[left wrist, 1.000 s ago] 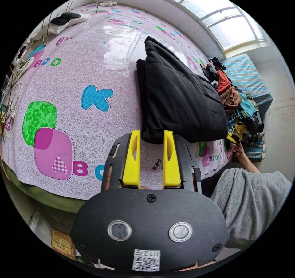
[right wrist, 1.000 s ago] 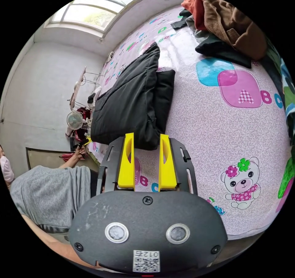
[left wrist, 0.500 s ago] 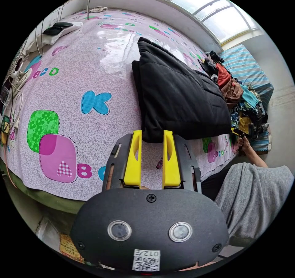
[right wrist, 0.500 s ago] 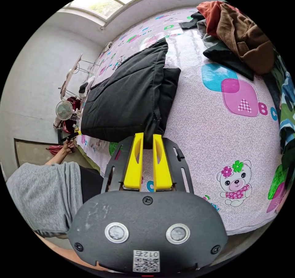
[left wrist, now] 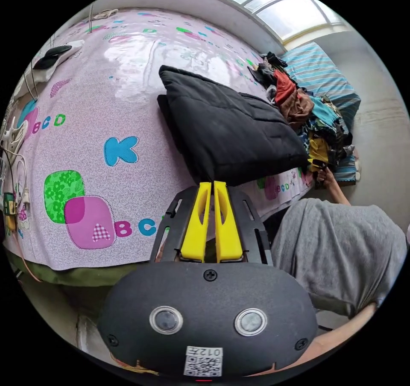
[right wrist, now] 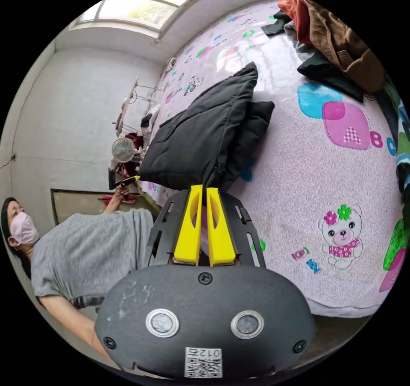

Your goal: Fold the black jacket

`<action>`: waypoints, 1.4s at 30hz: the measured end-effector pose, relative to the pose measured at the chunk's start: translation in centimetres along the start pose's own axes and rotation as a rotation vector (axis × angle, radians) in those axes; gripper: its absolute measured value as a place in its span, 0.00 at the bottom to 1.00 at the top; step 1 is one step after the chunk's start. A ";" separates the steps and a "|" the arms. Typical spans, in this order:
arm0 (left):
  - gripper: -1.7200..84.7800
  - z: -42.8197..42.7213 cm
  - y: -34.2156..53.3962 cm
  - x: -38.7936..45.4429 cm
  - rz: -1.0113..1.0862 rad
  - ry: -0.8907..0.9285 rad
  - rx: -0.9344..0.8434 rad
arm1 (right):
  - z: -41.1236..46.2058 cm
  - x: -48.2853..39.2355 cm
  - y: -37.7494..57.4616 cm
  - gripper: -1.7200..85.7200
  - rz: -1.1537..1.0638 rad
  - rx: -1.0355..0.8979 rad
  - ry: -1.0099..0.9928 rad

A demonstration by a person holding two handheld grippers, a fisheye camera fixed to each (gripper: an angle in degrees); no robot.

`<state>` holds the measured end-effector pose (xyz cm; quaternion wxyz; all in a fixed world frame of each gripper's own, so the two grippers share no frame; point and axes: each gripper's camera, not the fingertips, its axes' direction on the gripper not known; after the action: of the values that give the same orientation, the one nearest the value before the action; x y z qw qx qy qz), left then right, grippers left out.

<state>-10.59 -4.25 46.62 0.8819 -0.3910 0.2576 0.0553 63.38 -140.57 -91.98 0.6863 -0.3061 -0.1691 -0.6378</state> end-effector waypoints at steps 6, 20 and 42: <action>0.03 4.8 1.4 -1.1 -0.025 -0.058 -0.182 | 3.6 5.1 4.1 0.02 0.156 -0.121 0.078; 0.14 0.0 -2.8 -5.7 -0.258 -0.049 0.089 | -5.9 5.4 -3.2 0.17 0.136 0.053 0.176; 0.02 5.3 -17.0 -0.7 -0.112 -0.190 -0.072 | -7.8 11.8 -9.2 0.01 0.217 0.165 0.188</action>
<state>-3.94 -12.05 61.20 0.8894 -0.4291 0.1485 0.0521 54.63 -154.62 -88.60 0.7867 -0.2043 -0.1218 -0.5697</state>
